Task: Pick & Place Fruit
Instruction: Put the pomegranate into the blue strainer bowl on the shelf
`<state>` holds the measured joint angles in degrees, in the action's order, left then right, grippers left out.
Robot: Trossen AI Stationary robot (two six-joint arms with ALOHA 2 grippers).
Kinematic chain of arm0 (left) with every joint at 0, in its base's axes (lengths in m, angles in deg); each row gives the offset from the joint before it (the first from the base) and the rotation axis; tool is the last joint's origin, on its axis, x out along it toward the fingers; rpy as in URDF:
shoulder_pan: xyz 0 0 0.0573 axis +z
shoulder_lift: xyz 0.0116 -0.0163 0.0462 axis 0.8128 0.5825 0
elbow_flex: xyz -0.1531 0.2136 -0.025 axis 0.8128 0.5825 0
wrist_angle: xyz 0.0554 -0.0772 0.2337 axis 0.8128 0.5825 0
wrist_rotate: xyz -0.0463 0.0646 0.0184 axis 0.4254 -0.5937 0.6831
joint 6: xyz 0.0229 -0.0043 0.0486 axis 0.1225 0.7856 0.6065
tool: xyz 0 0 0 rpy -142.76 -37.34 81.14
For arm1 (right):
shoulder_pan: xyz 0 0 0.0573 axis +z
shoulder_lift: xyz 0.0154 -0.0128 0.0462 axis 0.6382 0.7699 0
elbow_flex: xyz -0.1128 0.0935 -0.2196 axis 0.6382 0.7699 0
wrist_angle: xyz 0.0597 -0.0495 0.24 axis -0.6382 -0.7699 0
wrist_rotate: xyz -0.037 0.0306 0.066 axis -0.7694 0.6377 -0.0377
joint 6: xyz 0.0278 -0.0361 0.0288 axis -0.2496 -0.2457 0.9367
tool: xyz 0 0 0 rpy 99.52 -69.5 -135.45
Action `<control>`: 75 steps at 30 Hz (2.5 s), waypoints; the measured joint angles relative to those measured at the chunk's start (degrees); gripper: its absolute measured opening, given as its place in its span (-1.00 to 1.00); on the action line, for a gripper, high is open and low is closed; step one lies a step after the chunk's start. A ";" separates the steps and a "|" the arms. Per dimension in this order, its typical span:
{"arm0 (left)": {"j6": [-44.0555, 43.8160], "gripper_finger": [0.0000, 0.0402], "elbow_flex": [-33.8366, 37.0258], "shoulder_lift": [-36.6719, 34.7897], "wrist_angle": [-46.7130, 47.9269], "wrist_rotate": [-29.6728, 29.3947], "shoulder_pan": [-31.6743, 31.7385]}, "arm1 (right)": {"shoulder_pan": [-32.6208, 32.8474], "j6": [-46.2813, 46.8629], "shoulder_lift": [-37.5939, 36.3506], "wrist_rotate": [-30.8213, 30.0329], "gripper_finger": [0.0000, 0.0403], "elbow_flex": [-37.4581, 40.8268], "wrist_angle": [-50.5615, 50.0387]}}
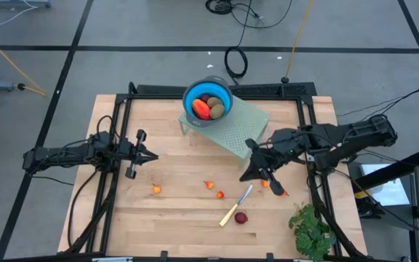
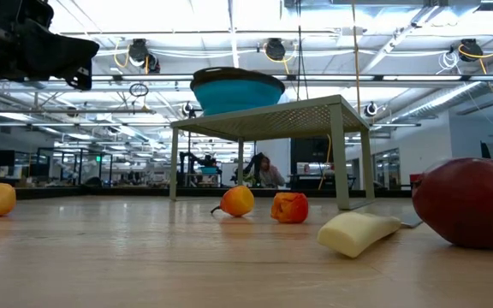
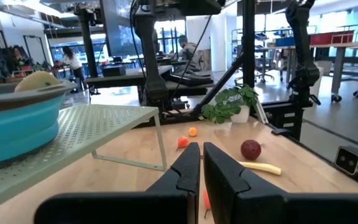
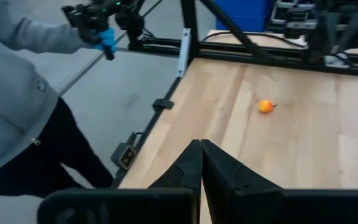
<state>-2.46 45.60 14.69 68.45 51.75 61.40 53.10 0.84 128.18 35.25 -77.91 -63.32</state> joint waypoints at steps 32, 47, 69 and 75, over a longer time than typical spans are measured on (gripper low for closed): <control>-2.63 -0.88 0.00 0.00 2.16 0.02 0.00 | 17.03 4.80 2.40 -10.70 -1.00 0.00 0.88; -3.02 -0.88 0.00 0.00 2.14 0.09 0.02 | 19.58 18.53 14.27 -13.68 -1.00 0.00 0.91; -3.04 -0.88 0.00 0.00 1.86 0.24 0.02 | 22.30 32.28 23.65 -14.81 -1.00 0.02 -4.61; -3.08 -0.88 0.00 0.00 1.78 0.22 0.02 | 22.30 37.05 24.61 -14.69 -0.92 0.02 -7.37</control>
<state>-5.54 45.60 14.69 70.23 51.97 61.42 75.40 37.88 152.79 20.56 -77.88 -70.69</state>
